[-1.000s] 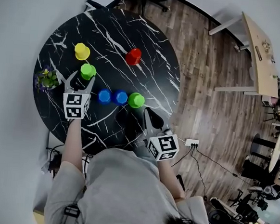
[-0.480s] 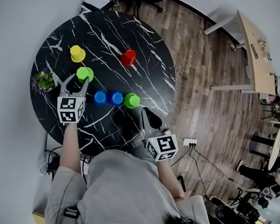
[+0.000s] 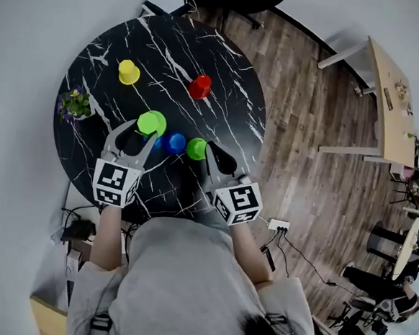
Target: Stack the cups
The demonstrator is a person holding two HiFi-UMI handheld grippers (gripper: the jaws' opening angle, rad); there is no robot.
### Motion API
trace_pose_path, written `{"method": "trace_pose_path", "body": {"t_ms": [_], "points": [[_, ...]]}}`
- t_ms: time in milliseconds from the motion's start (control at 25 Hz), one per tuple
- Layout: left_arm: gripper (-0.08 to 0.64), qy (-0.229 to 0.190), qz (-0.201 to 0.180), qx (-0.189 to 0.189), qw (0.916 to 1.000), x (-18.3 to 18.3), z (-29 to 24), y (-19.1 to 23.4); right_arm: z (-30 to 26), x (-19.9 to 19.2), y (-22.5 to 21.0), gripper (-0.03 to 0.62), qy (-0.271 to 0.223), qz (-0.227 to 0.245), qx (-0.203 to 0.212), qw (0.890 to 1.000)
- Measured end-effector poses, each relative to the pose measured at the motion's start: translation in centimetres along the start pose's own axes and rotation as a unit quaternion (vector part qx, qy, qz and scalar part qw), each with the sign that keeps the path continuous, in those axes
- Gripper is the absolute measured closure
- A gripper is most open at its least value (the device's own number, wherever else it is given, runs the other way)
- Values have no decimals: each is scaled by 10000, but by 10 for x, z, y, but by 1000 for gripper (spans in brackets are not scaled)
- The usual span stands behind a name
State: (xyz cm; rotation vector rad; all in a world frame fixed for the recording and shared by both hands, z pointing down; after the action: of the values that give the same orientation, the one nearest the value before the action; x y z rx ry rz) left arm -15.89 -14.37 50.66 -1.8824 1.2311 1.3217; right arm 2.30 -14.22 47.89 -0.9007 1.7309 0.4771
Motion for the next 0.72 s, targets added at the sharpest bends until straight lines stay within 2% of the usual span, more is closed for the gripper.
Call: {"method": "trace_pose_path", "body": {"t_ms": [240, 560, 720], "points": [[313, 223, 67, -52, 9997, -14, -4, -34, 2, 0, -4, 583, 13, 6, 183, 9998], [306, 611, -45, -11, 9981, -38, -18, -53, 9, -7, -15, 583, 66, -40, 237, 9997], [293, 653, -27, 31, 9979, -43, -21, -56, 10, -7, -21, 583, 64, -52, 249, 9997]]}}
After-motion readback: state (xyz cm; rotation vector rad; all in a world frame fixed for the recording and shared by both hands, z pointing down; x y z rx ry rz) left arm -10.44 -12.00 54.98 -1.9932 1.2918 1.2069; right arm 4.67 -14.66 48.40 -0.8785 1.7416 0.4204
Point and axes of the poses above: the fingertips, and each gripper's own axes: z backward along the fingers, y to its left, x out of its top, the point moved 2 cm from there along z, backward along the fingers, and after that the axes turned 2 degrees about -x, right-handed, at the moved point
